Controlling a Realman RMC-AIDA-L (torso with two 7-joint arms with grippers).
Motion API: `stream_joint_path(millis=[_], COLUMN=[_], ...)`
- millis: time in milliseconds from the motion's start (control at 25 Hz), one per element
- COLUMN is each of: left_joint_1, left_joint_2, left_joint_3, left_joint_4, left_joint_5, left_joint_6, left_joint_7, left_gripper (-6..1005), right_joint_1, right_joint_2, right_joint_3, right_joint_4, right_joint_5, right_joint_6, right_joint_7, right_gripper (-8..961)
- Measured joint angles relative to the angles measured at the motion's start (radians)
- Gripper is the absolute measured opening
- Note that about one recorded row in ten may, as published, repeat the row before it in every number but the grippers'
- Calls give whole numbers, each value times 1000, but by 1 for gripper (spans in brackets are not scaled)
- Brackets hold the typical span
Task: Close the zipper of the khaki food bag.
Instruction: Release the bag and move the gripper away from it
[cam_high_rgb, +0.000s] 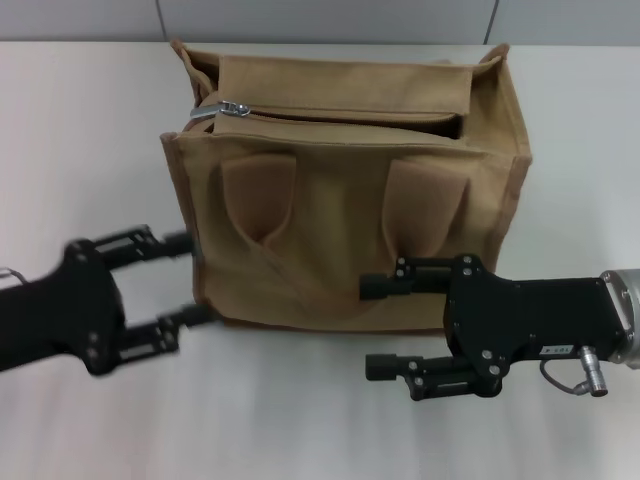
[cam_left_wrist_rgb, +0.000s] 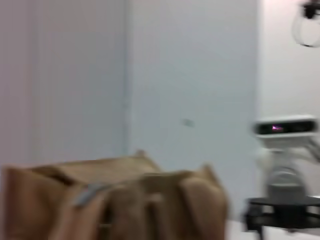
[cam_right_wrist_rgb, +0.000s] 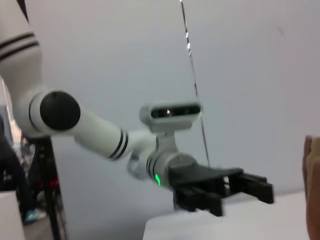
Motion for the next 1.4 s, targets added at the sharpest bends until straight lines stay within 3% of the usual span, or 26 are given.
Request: stream_joint_path(millis=[40, 120, 160, 320, 680, 720, 880, 1280, 1400], left_joint_1=[0, 2, 2, -4, -22, -67, -97, -176, -175], left_joint_2=[0, 0, 0, 0, -1, -5, -6, -7, -6], left_joint_3=[0, -127, -127, -282, -226, -196, -166, -171, -172], left_joint_4=[0, -48, -48, -86, -88, -93, -100, -162, -197], left_joint_5=[0, 0, 0, 0, 8, 6, 3, -13, -101], left_joint_6=[0, -44, -44, -187, -246, -264, -271, -334, -327], left_joint_7=[0, 30, 30, 16, 20, 20, 20, 21, 21], left_gripper=[701, 701, 701, 701, 701, 700, 700, 700, 700], right_joint_1=[0, 0, 0, 1, 9, 10, 9, 4, 4], right_joint_2=[0, 0, 0, 0, 0, 0, 1, 2, 2], right_joint_3=[0, -2, -2, 0, 10, 11, 10, 8, 10], right_joint_4=[0, 53, 53, 90, 146, 149, 150, 152, 152], right_joint_5=[0, 36, 36, 44, 45, 47, 65, 71, 71], right_joint_6=[0, -3, -3, -10, -7, -11, -19, -23, -22], right_joint_7=[0, -72, -72, -105, -159, -165, -166, -166, -166], right_gripper=[729, 729, 729, 729, 729, 729, 729, 729, 730])
